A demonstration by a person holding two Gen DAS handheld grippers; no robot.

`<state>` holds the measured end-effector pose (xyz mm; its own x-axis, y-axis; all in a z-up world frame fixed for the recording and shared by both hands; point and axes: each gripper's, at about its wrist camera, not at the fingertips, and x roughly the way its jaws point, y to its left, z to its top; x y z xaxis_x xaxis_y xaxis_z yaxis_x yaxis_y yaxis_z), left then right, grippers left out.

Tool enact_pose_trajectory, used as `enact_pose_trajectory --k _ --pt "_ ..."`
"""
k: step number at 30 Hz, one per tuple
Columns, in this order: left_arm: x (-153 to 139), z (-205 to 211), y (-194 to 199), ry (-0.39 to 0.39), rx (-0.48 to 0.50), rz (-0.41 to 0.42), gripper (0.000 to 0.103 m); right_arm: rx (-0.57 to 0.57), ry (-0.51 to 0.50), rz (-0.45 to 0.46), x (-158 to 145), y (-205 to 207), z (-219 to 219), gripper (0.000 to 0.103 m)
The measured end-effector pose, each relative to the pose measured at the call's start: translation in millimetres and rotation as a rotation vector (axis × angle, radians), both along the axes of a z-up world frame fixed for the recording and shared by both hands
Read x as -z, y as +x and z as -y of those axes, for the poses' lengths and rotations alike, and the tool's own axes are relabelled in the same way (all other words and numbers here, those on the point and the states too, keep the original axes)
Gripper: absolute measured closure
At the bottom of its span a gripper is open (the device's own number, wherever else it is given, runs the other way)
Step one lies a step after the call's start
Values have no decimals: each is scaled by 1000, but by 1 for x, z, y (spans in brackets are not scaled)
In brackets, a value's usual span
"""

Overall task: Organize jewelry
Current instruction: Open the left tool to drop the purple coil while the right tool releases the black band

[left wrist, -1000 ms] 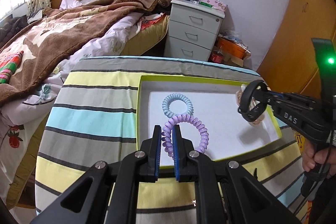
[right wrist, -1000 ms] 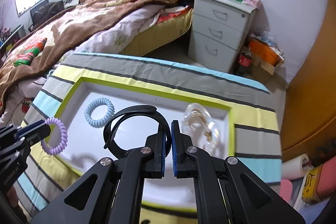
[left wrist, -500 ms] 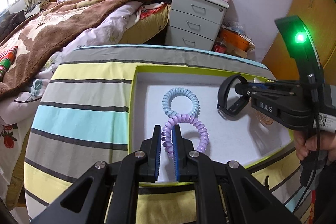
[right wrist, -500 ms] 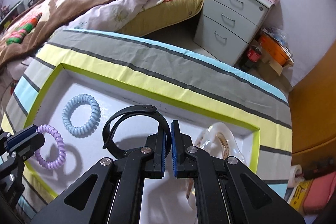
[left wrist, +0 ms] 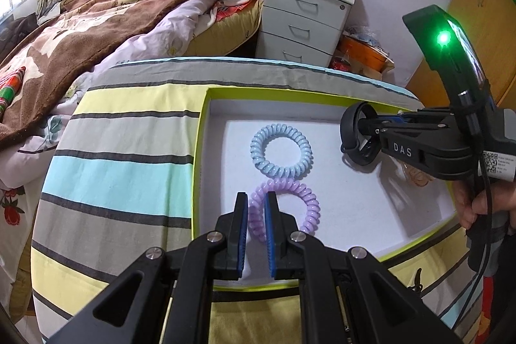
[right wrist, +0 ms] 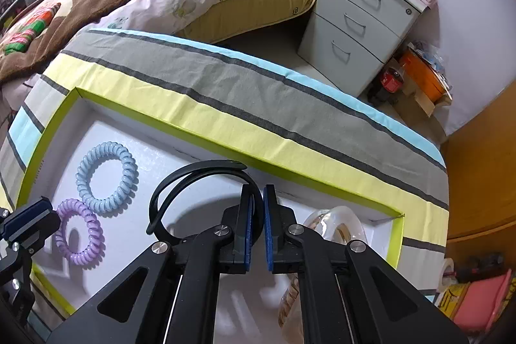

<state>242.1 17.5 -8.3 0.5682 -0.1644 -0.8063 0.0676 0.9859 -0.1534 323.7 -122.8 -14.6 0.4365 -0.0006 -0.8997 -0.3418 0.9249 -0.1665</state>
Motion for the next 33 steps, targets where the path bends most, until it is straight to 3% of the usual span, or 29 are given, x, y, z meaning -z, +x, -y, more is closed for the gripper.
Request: enact_pose_trajectory --k 17,21,26,33 --pt "3 -3 0 -8 -12 -12 92 -5 -7 1 0 2 -1 96" --pt "3 -4 0 -9 -18 -14 91 3 6 9 -2 2 1 91" --pt "2 -7 -1 -13 -27 -16 78 11 23 20 -4 -1 4 88" --pt "-7 -2 -10 4 -20 -3 63 14 51 37 -13 -8 6 76"
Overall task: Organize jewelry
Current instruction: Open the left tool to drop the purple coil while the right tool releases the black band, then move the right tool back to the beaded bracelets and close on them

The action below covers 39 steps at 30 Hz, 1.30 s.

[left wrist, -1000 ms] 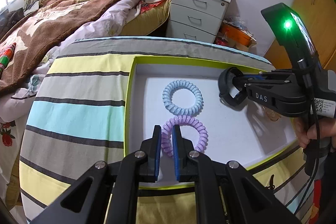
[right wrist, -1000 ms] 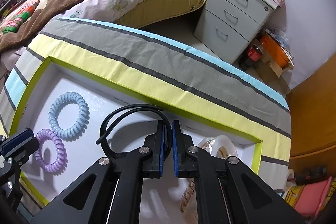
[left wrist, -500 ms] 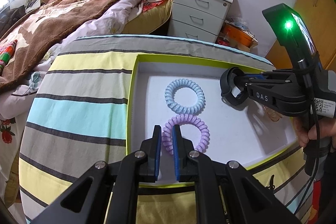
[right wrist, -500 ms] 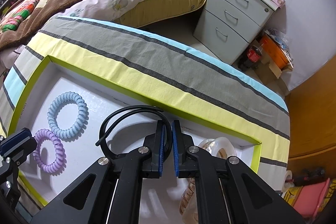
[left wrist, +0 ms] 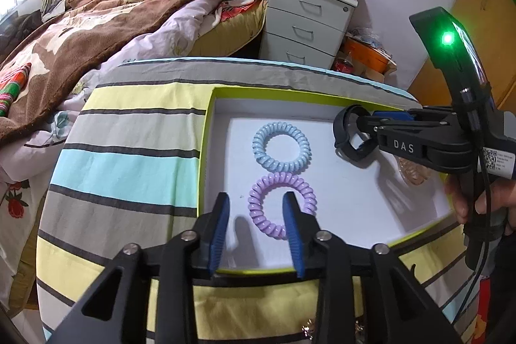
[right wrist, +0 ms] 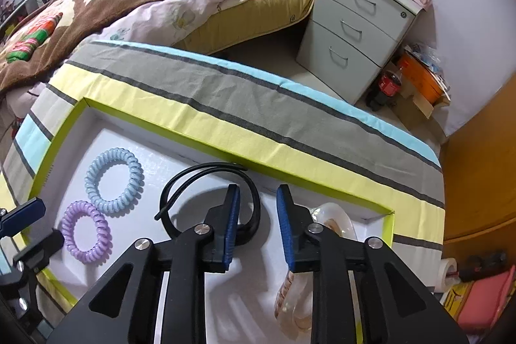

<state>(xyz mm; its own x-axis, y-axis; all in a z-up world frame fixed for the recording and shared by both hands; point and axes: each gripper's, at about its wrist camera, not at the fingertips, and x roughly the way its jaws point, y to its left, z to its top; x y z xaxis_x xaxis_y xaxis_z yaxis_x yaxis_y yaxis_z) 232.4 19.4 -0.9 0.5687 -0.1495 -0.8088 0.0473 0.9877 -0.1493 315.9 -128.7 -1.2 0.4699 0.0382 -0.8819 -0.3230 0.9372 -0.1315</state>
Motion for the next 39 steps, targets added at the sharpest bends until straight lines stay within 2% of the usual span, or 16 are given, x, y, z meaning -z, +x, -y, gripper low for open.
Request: enact_pose_trajectory --k 11,21,28,36,39 --pt "-16 -2 -20 4 -5 35 54 12 69 69 -27 -23 8 72" --pt "-28 -2 -46 0 10 64 50 44 210 152 -53 -82 30 68" --pt "-28 -1 -66 -39 55 72 49 79 258 175 -51 -126 47 67" --pt "-26 0 -86 -58 76 67 48 101 286 173 -43 -154 56 67" --pt "-27 1 -94 -64 83 81 43 95 304 167 -39 -164 56 67"
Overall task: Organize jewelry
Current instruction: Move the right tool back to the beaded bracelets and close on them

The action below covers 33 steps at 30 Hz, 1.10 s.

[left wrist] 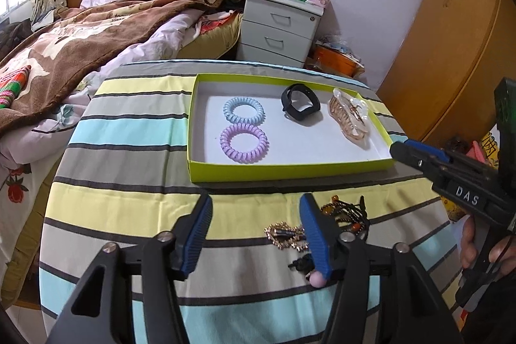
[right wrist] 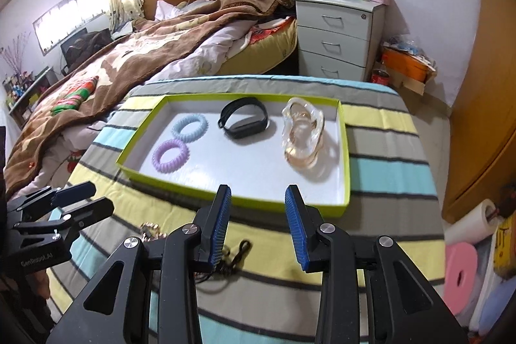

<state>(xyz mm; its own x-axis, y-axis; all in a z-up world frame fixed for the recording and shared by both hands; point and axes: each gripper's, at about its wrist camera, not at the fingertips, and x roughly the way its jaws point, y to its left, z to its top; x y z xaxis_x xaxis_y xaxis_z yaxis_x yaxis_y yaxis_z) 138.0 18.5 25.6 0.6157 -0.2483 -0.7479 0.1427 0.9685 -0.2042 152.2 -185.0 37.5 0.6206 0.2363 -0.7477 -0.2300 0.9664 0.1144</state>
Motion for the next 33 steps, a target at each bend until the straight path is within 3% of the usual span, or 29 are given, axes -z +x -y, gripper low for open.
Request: enact_pose_trajectory --k 6,12,23,28,33 --pt "4 1 -13 -10 34 7 31 -58 36 -15 19 -12 -3 67" --pt "18 -5 -21 -28 32 -44 30 -127 95 -76 40 -9 -13 67" --pt "27 -7 -28 -42 52 -69 30 -179 36 -97 58 -6 -31 67" --pt "31 -4 -29 -29 58 -83 30 -185 -2 -70 55 -10 -33 90" --pt "32 -3 -29 -25 60 -87 30 -199 -3 -63 54 -14 -32 99"
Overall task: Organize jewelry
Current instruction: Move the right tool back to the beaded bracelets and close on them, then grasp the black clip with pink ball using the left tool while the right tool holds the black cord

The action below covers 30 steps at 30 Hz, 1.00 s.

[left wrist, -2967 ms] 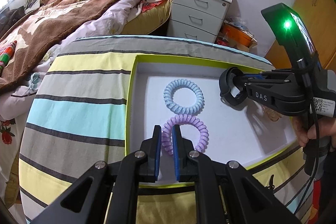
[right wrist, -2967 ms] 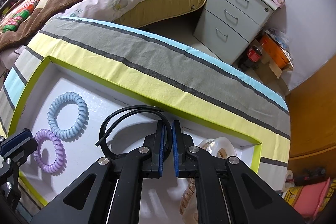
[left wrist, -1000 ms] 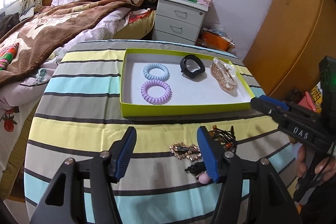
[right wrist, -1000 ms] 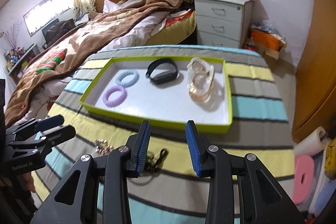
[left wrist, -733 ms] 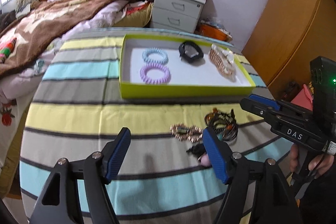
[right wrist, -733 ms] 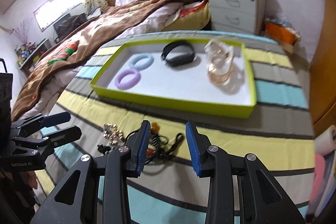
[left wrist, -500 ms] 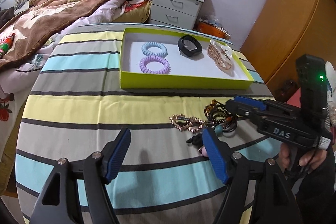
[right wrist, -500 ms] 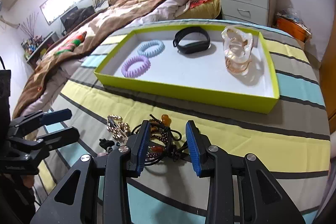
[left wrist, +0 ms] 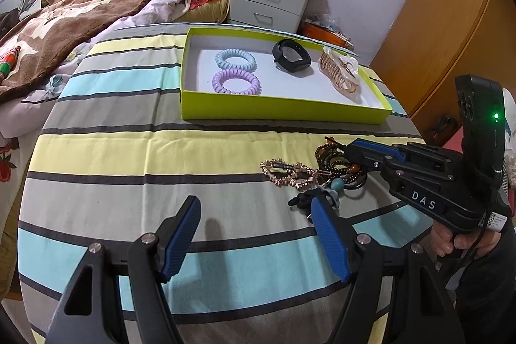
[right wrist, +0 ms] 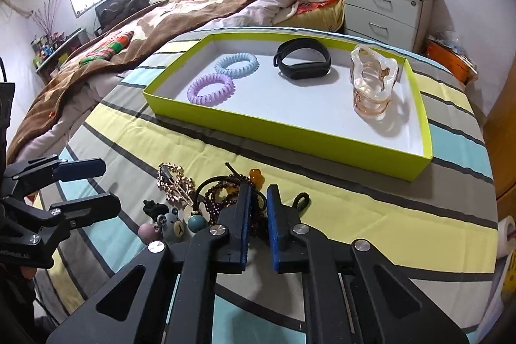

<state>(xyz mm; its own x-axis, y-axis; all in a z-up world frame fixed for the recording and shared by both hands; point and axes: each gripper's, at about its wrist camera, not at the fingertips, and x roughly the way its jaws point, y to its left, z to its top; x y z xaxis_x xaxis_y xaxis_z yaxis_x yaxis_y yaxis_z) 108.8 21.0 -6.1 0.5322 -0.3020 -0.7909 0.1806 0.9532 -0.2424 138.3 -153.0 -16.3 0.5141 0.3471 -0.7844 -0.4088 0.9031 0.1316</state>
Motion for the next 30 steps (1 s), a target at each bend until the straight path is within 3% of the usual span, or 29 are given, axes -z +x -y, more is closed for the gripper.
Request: enact_pose_trajectory --k 9,19,30 --pt "0 2 -1 1 10 -3 30 36 93 55 -23 -15 19 99" --pt "-1 18 -7 -13 100 14 30 68 184 132 -50 -45 41 99" --pt "7 49 -4 98 164 30 30 115 218 148 -51 -66 63 99"
